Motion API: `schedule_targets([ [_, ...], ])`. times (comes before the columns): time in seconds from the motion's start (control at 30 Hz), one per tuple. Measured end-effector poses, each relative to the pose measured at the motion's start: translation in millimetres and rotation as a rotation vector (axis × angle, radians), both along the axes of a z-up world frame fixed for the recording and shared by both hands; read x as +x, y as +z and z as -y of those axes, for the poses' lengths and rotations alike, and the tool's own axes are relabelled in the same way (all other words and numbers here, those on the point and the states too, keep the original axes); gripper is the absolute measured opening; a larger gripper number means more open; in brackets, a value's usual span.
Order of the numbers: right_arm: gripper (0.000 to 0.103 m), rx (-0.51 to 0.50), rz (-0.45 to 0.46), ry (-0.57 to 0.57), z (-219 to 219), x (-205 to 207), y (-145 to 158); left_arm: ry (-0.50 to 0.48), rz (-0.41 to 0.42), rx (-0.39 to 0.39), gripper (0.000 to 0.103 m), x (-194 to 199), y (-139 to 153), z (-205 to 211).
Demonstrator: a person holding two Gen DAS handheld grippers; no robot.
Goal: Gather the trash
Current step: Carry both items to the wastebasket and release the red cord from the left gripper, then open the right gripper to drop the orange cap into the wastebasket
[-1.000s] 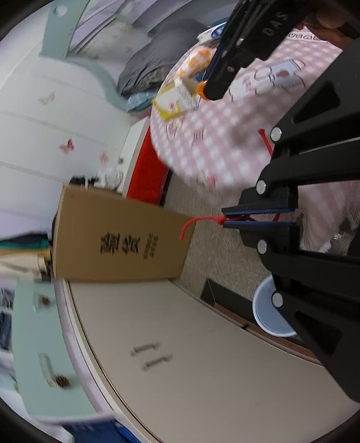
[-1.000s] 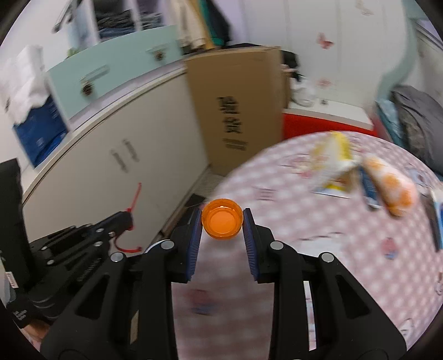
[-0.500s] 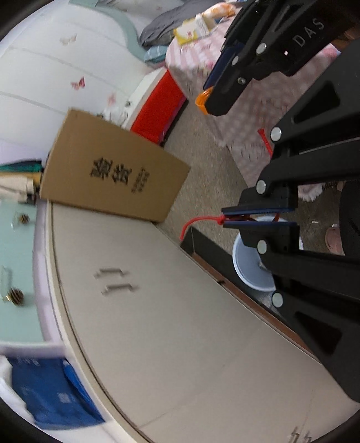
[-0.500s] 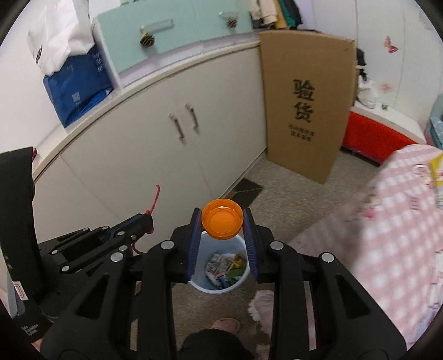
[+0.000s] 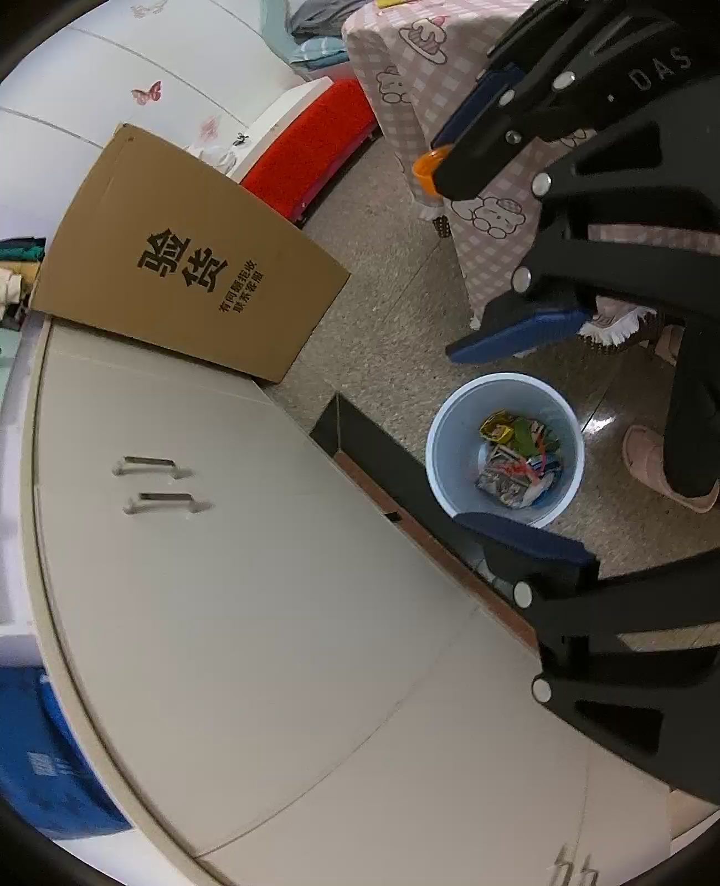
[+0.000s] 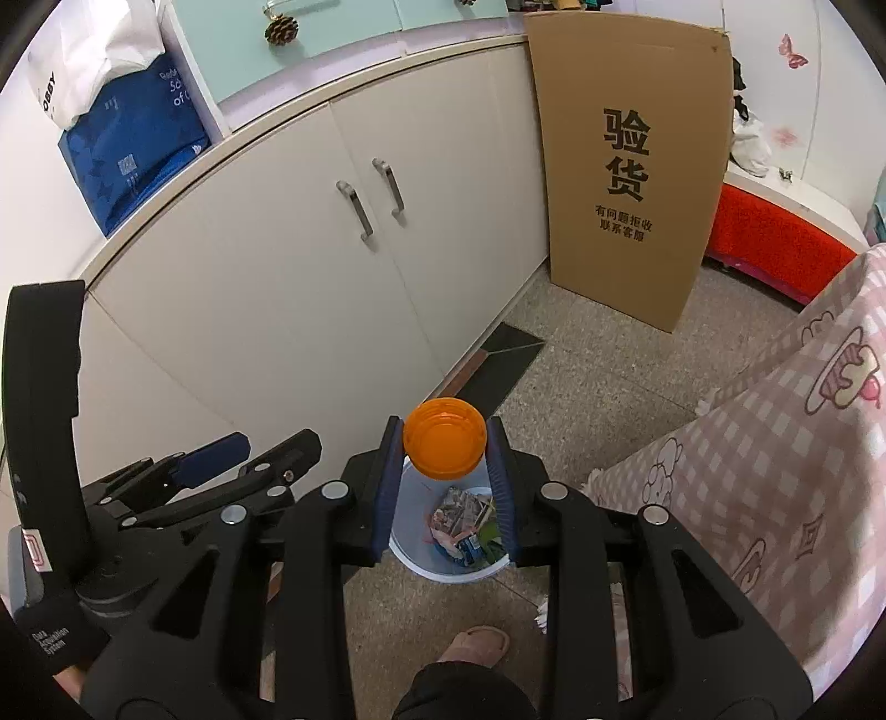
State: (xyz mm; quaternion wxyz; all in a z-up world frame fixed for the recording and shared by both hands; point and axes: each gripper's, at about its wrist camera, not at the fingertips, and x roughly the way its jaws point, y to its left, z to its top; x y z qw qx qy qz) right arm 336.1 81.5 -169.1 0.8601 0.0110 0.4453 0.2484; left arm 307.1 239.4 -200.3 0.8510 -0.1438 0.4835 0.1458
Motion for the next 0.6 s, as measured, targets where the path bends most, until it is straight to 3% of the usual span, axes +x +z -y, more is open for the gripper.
schedule_targets([
  [0.6, 0.030, 0.006, -0.002, 0.035, -18.1, -2.5, -4.0, 0.052, 0.027, 0.022, 0.063, -13.9, 5.8, -16.1],
])
